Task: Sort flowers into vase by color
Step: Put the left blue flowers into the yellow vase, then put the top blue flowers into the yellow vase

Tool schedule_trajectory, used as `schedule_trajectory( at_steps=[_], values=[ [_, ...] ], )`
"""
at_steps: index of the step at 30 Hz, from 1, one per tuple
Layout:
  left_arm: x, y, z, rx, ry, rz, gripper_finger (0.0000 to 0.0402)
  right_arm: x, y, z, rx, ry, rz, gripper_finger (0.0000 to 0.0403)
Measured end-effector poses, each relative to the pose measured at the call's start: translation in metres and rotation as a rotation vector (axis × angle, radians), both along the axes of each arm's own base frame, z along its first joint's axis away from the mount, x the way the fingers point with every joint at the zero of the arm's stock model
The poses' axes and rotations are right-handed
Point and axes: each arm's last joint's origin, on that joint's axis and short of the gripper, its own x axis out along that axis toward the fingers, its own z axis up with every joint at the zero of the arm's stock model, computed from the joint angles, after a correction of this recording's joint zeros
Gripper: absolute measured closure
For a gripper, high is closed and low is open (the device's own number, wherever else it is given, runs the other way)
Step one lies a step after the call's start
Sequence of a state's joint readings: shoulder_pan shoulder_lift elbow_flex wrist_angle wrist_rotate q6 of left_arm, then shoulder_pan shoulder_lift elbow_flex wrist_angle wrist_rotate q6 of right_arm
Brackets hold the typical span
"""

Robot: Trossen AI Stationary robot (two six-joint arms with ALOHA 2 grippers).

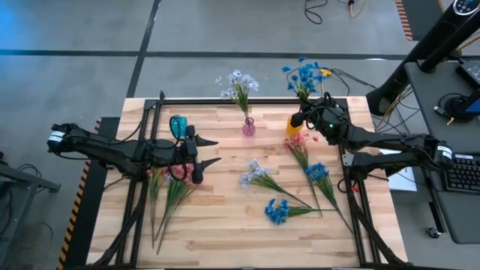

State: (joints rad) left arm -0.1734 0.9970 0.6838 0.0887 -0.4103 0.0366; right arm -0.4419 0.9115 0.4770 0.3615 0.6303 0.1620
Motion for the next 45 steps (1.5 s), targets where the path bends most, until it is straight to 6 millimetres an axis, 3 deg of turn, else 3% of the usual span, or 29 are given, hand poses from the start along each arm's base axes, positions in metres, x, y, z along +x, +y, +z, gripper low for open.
schedule_trajectory(
  at_steps=[12, 21, 28, 35, 40, 45],
  values=[
    [0.0, 0.0, 0.0, 0.002, 0.001, 0.0, 0.0162, 0.0, 0.0, 0.0, 0.008, -0.025, -0.004, 0.03],
    [0.0, 0.0, 0.0, -0.001, 0.0, 0.0, 0.0162, 0.0, 0.0, 0.0, 0.011, -0.022, -0.004, 0.0269],
    [0.0, 0.0, 0.0, -0.002, 0.0, 0.0, 0.0162, 0.0, 0.0, -0.003, 0.03, -0.007, -0.006, 0.0263],
    [0.0, 0.0, 0.0, -0.002, 0.0, 0.0, 0.0162, 0.0, 0.001, -0.003, 0.031, 0.036, 0.034, 0.0303],
    [0.0, 0.0, 0.0, -0.002, 0.0, 0.0, 0.0162, 0.007, 0.001, 0.015, 0.074, 0.099, 0.132, 0.0303],
    [0.0, 0.0, 0.0, -0.002, 0.0, 0.0, 0.0162, 0.014, -0.006, 0.035, 0.209, 0.246, 0.111, 0.0261]
  ],
)
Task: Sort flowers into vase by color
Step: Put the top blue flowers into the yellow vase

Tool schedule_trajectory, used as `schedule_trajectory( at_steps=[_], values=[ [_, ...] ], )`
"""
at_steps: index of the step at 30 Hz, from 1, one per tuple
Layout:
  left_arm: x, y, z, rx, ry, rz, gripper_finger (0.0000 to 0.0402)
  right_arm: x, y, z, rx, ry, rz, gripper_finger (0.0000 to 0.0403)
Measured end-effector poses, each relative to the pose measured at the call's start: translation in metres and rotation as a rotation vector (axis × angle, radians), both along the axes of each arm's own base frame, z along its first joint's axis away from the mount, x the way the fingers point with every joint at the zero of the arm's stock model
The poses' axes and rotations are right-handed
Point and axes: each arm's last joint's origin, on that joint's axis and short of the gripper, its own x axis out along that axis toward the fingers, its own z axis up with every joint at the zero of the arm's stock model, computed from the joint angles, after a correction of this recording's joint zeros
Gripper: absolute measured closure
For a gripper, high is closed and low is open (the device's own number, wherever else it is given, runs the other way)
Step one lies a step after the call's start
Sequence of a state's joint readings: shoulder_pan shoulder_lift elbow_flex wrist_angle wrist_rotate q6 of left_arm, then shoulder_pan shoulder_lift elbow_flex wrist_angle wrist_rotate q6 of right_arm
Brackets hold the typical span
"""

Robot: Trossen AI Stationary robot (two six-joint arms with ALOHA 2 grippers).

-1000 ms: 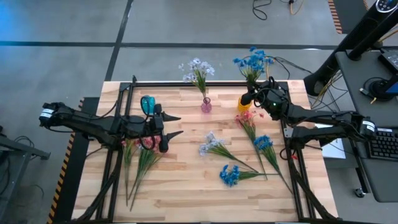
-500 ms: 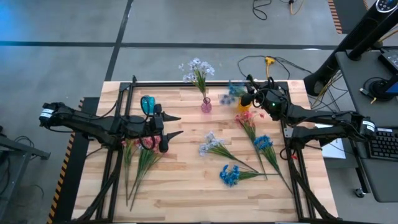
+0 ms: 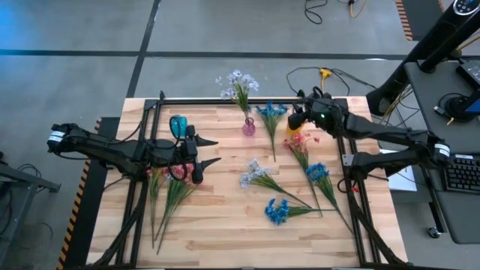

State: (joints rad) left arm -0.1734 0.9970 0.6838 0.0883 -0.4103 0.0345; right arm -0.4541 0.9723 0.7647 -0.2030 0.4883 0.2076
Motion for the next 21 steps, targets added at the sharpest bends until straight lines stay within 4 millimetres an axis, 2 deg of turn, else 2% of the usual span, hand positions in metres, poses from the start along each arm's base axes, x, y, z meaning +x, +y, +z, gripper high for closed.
schedule_trajectory(
  at_steps=[6, 11, 15, 21],
  values=[
    [0.0, 0.0, 0.0, 0.0, 0.001, 0.0, 0.0162, 0.024, -0.01, 0.005, 0.209, 0.076, 0.04, 0.0199],
    [-0.003, 0.0, 0.0, 0.003, 0.016, 0.0, 0.0162, 0.049, -0.016, -0.002, 0.399, 0.118, 0.133, 0.0162],
    [-0.009, 0.002, 0.003, -0.001, 0.014, 0.002, 0.0162, 0.069, -0.014, -0.011, 0.523, 0.141, 0.186, 0.0149],
    [-0.023, 0.004, 0.007, -0.043, 0.032, 0.015, 0.0162, 0.096, -0.005, -0.032, 0.602, 0.246, 0.181, 0.0151]
  ],
)
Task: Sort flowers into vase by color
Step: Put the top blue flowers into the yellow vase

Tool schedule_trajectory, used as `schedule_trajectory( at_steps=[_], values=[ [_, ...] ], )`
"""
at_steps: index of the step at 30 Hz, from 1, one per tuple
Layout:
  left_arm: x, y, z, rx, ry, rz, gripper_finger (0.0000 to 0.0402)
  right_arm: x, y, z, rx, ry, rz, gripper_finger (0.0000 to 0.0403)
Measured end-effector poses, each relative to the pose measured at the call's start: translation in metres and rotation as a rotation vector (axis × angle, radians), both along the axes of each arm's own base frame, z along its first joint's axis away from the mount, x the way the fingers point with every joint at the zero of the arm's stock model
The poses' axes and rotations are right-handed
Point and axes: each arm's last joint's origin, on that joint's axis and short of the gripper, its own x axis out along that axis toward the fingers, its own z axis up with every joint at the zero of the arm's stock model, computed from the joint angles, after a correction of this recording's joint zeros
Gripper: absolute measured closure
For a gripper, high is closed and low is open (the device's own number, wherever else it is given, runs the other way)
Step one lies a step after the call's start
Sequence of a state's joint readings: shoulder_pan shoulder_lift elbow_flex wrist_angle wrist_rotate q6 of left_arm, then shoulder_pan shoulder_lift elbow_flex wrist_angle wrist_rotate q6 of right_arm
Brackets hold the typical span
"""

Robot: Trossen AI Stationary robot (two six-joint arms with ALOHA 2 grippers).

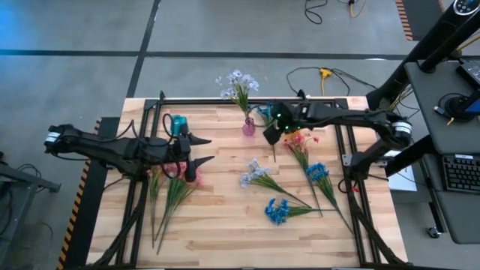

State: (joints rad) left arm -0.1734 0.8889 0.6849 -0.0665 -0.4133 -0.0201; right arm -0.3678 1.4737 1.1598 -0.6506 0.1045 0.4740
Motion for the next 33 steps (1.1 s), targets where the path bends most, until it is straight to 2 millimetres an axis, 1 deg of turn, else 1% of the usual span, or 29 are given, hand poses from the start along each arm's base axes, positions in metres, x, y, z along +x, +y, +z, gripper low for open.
schedule_trajectory(
  at_steps=[3, 6, 13, 19, 25, 28, 33],
  values=[
    [-0.006, 0.001, 0.0, -0.024, 0.011, 0.007, 0.0162, 0.01, 0.002, -0.011, 0.018, 0.031, 0.004, 0.0154],
    [-0.009, 0.002, 0.0, -0.039, 0.019, 0.012, 0.0162, 0.014, 0.001, -0.023, 0.003, 0.073, -0.034, 0.0151],
    [-0.01, 0.002, 0.0, -0.043, 0.025, 0.013, 0.0162, 0.022, -0.003, -0.05, -0.002, 0.153, -0.088, 0.0138],
    [-0.01, 0.002, -0.001, -0.041, 0.032, 0.012, 0.0162, 0.028, -0.006, -0.071, 0.013, 0.204, -0.105, 0.0146],
    [-0.01, 0.002, -0.001, -0.039, 0.037, 0.011, 0.0162, 0.031, -0.007, -0.083, 0.01, 0.226, -0.12, 0.0155],
    [-0.01, 0.002, -0.001, -0.039, 0.037, 0.011, 0.0162, 0.03, -0.008, -0.086, -0.016, 0.244, -0.139, 0.0162],
    [-0.01, 0.002, -0.001, -0.039, 0.038, 0.011, 0.0162, 0.029, -0.008, -0.09, -0.025, 0.22, -0.149, 0.0182]
  ],
)
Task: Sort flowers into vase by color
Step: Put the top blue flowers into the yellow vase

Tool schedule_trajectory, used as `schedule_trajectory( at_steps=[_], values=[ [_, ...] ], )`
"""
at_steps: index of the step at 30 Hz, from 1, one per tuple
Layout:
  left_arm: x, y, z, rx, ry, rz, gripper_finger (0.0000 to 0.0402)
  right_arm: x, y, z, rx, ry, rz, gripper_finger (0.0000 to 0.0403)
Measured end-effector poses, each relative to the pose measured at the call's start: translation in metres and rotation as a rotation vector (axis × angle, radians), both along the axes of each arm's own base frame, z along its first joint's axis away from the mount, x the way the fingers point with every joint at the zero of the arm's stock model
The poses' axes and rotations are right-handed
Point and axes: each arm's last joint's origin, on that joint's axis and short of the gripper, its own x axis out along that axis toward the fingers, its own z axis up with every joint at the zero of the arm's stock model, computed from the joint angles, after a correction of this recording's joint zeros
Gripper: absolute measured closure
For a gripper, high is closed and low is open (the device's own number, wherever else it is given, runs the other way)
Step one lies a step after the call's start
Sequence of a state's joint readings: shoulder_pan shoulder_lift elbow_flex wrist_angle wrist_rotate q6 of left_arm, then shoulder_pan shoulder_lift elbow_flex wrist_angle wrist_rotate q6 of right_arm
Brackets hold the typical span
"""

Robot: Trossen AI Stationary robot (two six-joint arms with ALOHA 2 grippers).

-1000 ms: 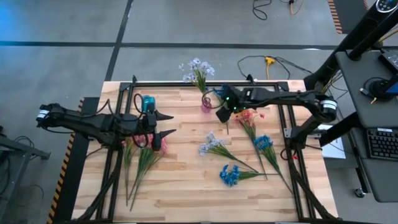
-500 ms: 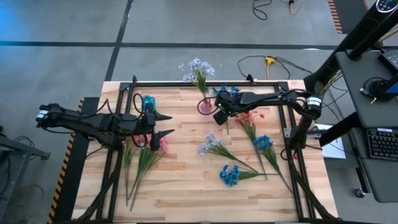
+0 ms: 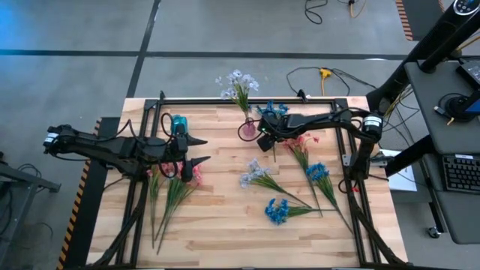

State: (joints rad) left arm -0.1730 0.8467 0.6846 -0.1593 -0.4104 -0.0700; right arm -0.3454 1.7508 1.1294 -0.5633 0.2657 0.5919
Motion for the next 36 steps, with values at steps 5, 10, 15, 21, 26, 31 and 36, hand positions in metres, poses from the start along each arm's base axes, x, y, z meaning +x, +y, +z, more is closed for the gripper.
schedule_trajectory(
  at_steps=[5, 10, 15, 21, 26, 31, 36],
  values=[
    [0.0, 0.0, 0.0, 0.0, 0.0, 0.0, 0.0162, -0.002, 0.001, -0.008, -0.003, -0.026, -0.01, 0.0204],
    [0.0, 0.0, 0.0, 0.0, 0.0, 0.0, 0.0162, -0.003, 0.001, -0.012, -0.005, -0.033, -0.011, 0.0222],
    [0.0, 0.0, 0.0, 0.0, 0.0, 0.0, 0.0162, -0.001, 0.001, -0.017, -0.008, -0.03, -0.001, 0.0244],
    [0.0, 0.0, 0.0, 0.0, 0.0, 0.0, 0.0162, 0.0, 0.0, -0.019, -0.009, -0.034, -0.017, 0.0299],
    [0.0, 0.0, 0.0, 0.001, 0.001, 0.0, 0.0162, 0.0, 0.001, -0.019, 0.003, -0.04, -0.024, 0.0348],
    [0.0, 0.0, 0.0, 0.001, 0.001, 0.0, 0.0162, 0.001, 0.002, -0.018, 0.008, -0.047, -0.032, 0.0381],
    [0.0, 0.0, 0.0, 0.001, 0.001, 0.0, 0.0162, 0.002, 0.003, -0.018, 0.012, -0.058, -0.048, 0.0389]
  ],
)
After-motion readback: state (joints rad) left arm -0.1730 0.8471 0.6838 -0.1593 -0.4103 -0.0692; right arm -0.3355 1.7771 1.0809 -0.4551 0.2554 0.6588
